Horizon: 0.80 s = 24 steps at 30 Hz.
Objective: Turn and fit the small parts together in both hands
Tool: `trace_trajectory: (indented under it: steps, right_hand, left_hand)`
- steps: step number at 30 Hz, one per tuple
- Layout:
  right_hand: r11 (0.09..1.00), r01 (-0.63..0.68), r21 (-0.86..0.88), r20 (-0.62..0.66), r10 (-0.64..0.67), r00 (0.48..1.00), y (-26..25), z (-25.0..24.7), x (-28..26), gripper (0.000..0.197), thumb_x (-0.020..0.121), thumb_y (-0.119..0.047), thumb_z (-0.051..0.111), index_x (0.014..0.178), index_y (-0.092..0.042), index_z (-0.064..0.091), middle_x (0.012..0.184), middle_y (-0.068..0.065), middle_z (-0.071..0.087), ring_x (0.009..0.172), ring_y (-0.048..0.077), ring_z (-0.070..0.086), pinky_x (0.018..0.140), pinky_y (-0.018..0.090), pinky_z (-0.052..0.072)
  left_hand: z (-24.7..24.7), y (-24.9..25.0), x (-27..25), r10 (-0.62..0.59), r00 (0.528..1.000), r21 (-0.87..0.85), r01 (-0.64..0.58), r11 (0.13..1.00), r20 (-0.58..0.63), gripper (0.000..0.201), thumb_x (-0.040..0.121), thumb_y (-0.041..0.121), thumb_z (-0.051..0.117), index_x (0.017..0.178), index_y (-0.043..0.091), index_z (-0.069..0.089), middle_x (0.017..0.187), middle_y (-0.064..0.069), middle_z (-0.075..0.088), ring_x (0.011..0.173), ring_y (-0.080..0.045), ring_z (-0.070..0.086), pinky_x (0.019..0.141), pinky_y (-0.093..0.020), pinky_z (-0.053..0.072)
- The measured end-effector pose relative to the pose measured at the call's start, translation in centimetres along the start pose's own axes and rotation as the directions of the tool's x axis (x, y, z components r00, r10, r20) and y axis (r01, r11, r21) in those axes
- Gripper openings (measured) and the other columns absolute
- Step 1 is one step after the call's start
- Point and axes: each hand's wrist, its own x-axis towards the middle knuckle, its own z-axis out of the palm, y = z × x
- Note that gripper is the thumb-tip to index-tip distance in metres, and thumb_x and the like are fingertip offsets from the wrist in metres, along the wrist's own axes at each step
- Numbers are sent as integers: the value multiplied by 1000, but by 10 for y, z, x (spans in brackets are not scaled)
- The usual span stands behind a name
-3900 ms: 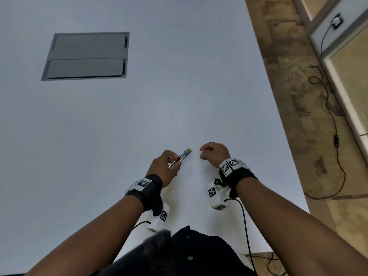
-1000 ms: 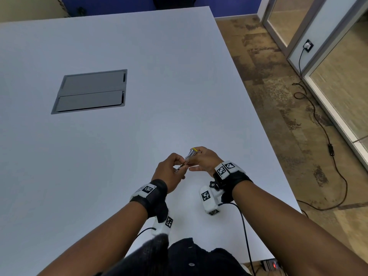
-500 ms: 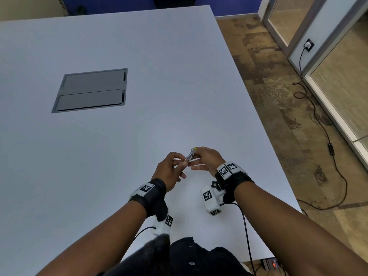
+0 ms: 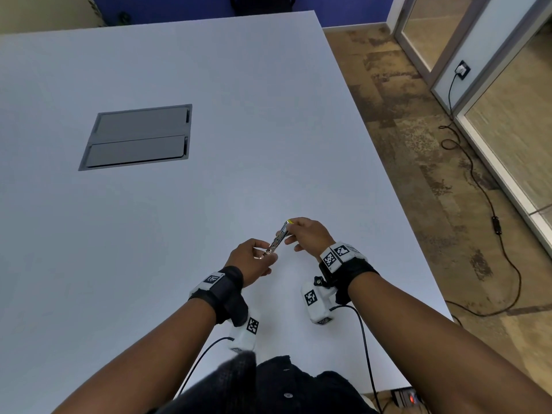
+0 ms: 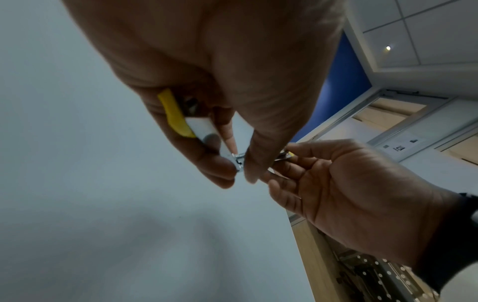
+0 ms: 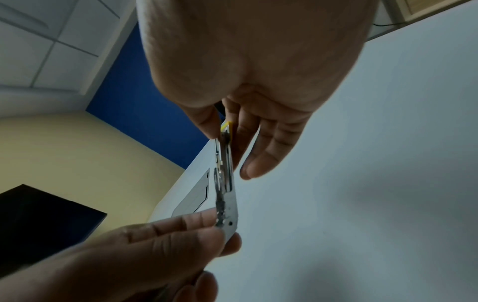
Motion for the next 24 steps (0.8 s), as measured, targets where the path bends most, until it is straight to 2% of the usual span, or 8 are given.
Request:
trace_trajectory:
  steps: [4,8,10,12,15,18,21,24]
  right_hand:
    - [999,33,13,9,-34,999,8,0,3,11,89,-22,56,95,-16,63,105,11,71,92,22,70,77,35,59]
    - [994,92,-56,110,-85,990,12,3,0,25,88,-18,62,113,-14,61,101,5,64,89,18,67,79,36,60]
    - [982,129,-136,148,-108,983,12,5,-2,28,87,-15,63,115,-12,61,98,1,63,88,18,65,79,36,59]
    - [978,142,-151,153,-118,981,13,6,-2,27,88,-12,62,114,-8,62,97,3,62,86,20,64,78,35,58]
    - [986,119,-119,141,-102,985,13,4,0,29,89,-11,61,118,-7,61,94,2,61,88,24,65,82,39,58]
    - [998,49,-33,120,-44,992,13,-2,1,28,89,-9,59,117,-6,61,86,1,62,89,25,65,88,44,56]
    - [997,-39,65,128,30,991,15,-3,0,27,90,-5,56,116,-4,62,80,5,61,83,28,67,90,48,56]
    - [993,-72,89,176,56,983,16,-2,-2,27,91,-5,53,115,-5,65,84,14,64,76,27,67,86,47,57]
  left_hand:
    - [-2,-4,1,-7,999,54,5,999,33,29,81,15,77,110,10,74,87,-3,74,73,-21,75,89,-38,62]
    - [-1,0,2,-24,997,48,21,999,78,7,79,11,79,85,14,81,81,-4,77,73,-18,73,91,-38,62]
    - [0,3,3,-19,996,38,16,999,84,14,78,12,81,91,12,80,79,-2,77,72,-16,74,88,-35,63]
    - [0,6,2,-10,996,26,8,1000,89,31,76,14,84,105,12,75,82,0,78,75,-15,75,82,-30,62]
    - [-4,7,2,29,995,54,-34,998,96,48,75,17,85,118,23,66,99,2,80,93,-16,75,79,-27,54]
    - [-6,5,1,63,997,-9,-63,998,51,48,77,12,82,121,21,67,106,-2,77,100,-20,74,88,-30,56]
    - [-4,5,0,102,995,-101,-103,990,-10,39,82,9,78,119,15,69,106,-9,78,95,-25,77,95,-38,59]
    - [0,3,4,114,992,-152,-120,981,-44,43,84,16,80,124,14,66,103,-13,78,90,-27,79,96,-42,59]
